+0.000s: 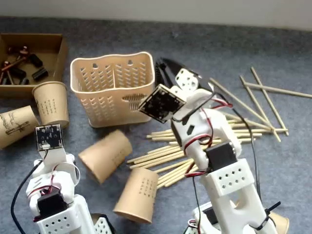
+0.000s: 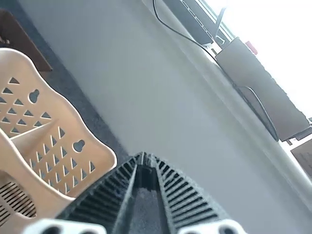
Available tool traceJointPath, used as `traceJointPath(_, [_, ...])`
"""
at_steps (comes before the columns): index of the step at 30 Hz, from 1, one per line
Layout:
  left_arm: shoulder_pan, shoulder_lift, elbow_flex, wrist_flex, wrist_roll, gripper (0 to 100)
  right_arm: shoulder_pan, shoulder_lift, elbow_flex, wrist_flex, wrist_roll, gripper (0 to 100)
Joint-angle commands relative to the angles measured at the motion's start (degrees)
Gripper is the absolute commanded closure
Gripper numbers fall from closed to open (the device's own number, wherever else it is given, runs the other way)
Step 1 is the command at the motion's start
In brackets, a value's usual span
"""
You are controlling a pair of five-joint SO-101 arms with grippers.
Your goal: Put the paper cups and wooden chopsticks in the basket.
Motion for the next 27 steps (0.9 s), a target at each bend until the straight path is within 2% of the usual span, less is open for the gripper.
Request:
traceJointPath(1, [-0.40, -0.13, -0.31, -1.32, -0.26, 93, 0.84, -3.47, 1.01, -0.57, 0.35, 99.3])
traceJointPath(5, [-0.40, -0.13, -0.31, -1.32, -0.26, 93, 1.10, -11.03, 2.15, 7.08, -2.90, 99.3])
traceJointPath(11, [-0.84, -0.13, -0.92, -1.32, -0.18, 93, 0.92, -18.07, 1.98, 26.59, -11.08, 99.3])
traceJointPath(17, [-6.73, -0.13, -2.42, -1.32, 0.09, 93, 0.31, -18.51, 1.89, 36.70, -18.99, 99.3])
traceJointPath(27, [-7.96, -0.13, -2.42, -1.41, 0.09, 93, -15.69, -18.15, -3.38, 57.19, -26.64, 99.1])
